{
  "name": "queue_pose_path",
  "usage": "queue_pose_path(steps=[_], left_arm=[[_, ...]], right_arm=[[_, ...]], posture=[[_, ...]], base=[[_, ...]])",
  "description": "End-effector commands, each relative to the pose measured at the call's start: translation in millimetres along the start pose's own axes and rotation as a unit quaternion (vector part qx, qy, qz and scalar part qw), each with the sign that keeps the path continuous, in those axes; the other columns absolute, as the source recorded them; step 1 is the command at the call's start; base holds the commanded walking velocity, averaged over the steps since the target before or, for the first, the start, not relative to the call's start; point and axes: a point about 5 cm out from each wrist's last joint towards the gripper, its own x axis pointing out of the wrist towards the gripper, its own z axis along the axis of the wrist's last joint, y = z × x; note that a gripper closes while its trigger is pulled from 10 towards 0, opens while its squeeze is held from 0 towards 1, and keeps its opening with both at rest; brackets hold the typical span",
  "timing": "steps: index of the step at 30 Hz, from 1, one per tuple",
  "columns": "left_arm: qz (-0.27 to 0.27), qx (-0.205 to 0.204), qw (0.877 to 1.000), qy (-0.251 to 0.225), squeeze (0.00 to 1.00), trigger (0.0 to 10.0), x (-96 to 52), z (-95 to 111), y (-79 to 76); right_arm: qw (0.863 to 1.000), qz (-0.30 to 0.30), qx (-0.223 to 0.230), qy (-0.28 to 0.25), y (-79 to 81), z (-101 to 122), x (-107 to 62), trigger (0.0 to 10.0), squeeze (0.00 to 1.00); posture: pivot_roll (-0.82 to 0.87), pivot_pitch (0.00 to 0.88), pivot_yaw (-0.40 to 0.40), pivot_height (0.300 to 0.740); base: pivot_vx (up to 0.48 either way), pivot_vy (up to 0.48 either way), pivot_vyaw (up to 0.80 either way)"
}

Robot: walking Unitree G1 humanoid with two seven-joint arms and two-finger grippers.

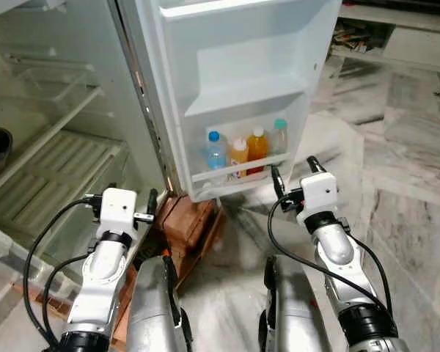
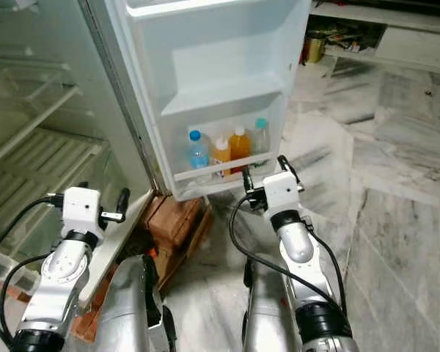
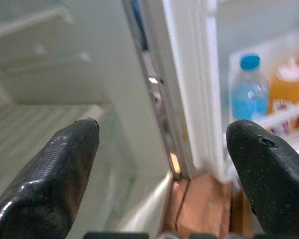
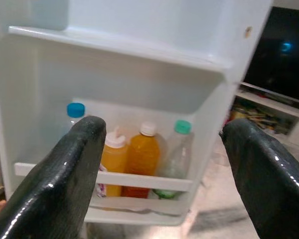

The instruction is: Restocking fridge

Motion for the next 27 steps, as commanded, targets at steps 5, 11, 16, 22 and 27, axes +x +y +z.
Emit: queue_pose_path(steps=[5, 11, 16, 22, 27], left_arm=[[0.048, 0.001, 0.999, -0.002, 0.0, 10.0, -3.1, -6.4, 12.9], [0.059, 0.014, 0.998, -0.011, 0.0, 10.0, -3.5, -3.7, 18.4], [0.06, 0.024, 0.998, -0.016, 0.0, 10.0, -6.2, -3.2, 20.5], [0.05, 0.021, 0.998, -0.015, 0.0, 10.0, -6.9, -5.4, 13.0], [0.042, 0.015, 0.999, -0.018, 0.0, 10.0, -6.2, -3.9, 4.4]], right_arm=[[0.997, -0.075, 0.003, 0.006, -7.1, 2.1, -4.3, 10.0, 0.0], [0.998, -0.067, 0.012, 0.015, -5.2, 2.0, -0.9, 10.0, 0.0], [0.996, -0.086, 0.016, 0.019, -15.3, 3.5, 2.1, 10.0, 0.0], [0.996, -0.084, 0.026, 0.026, -10.2, 1.4, 1.2, 10.0, 0.0], [0.995, -0.079, 0.043, 0.045, -3.5, -5.2, -4.3, 10.0, 0.0]], posture=[[-0.02, 0.0, 0.033, 0.641], [-0.02, 0.0, 0.039, 0.676], [-0.02, 0.0, 0.042, 0.711], [-0.02, 0.0, 0.03, 0.74], [-0.01, 0.0, 0.007, 0.74]], base=[[0.0, 0.0, 0.0], [0.0, 0.0, 0.0], [0.0, 0.0, 0.0], [0.0, 0.0, 0.0], [0.0, 0.0, 0.0]])
